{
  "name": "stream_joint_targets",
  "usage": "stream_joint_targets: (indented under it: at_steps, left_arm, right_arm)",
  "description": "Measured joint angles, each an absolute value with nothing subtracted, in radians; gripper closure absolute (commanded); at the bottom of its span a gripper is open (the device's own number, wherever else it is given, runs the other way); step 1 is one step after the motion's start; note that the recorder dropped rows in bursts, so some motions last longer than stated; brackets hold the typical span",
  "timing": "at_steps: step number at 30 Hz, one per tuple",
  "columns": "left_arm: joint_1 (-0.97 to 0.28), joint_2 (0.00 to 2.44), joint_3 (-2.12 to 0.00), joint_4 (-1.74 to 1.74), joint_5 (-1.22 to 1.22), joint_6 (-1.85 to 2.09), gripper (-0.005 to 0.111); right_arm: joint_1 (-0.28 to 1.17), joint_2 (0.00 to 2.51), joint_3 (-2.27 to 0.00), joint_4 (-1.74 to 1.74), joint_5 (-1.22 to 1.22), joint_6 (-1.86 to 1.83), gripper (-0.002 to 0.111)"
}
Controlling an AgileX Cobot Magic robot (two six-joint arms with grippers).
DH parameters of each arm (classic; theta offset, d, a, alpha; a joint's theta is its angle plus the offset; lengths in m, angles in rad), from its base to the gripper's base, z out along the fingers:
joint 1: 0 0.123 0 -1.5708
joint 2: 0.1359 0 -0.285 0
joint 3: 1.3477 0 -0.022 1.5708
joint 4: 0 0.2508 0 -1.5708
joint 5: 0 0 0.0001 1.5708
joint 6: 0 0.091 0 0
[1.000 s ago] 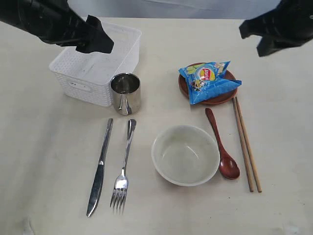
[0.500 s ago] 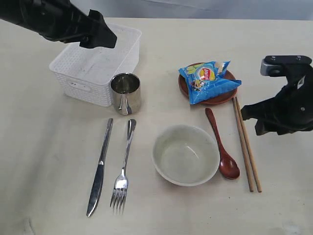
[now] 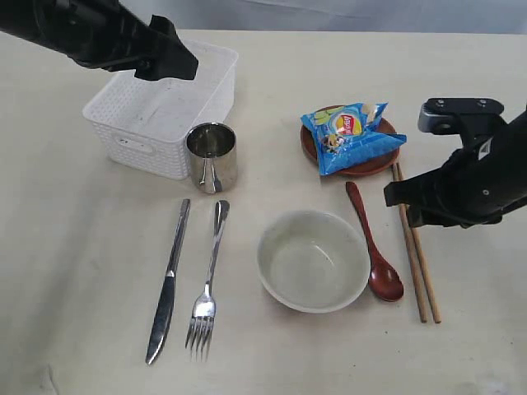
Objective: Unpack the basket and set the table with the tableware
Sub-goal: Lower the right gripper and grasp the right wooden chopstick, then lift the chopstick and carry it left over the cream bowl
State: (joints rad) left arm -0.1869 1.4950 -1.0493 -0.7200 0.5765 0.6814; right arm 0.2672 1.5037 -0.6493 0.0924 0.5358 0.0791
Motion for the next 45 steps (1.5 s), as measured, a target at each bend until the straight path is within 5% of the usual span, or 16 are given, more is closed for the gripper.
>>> stream_joint_targets:
  at_steps: [45]
  left_arm:
    - [-0.187, 1.495, -1.049, -0.720, 0.577, 0.689, 0.026]
  right_arm:
    - [0.270, 1.643, -0.634, -0.041, 0.425, 0.220, 0.065]
